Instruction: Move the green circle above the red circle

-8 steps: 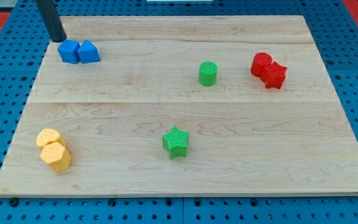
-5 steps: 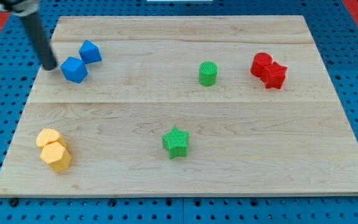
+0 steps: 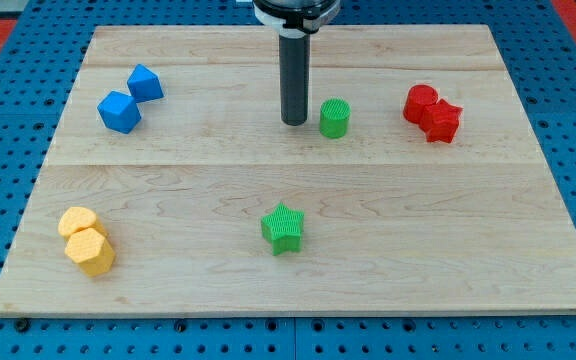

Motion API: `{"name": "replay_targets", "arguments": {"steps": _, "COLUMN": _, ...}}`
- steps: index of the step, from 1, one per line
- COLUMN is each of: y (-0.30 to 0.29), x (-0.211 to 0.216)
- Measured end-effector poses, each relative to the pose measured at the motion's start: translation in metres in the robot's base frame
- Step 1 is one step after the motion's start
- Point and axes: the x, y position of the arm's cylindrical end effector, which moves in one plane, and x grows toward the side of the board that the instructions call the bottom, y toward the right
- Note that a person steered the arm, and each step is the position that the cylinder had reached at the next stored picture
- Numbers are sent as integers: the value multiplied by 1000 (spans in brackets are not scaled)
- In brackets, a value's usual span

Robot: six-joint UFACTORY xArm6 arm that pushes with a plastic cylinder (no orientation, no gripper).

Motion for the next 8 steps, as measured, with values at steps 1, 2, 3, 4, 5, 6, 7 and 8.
{"name": "replay_targets", "arguments": {"steps": 1, "y": 24, "x": 39}}
{"name": "replay_targets", "arguments": {"steps": 2, "y": 72, "x": -12}}
{"name": "replay_targets", "arguments": {"steps": 3, "y": 73, "x": -63}}
{"name": "replay_targets", "arguments": {"steps": 4, "y": 38, "x": -53}}
{"name": "replay_targets", "arguments": {"steps": 5, "y": 10, "x": -53}}
{"name": "replay_targets", "arguments": {"steps": 6, "y": 20, "x": -86}}
{"name": "replay_targets", "arguments": {"steps": 7, "y": 79, "x": -115}}
{"name": "replay_targets", "arguments": {"steps": 8, "y": 132, "x": -118}}
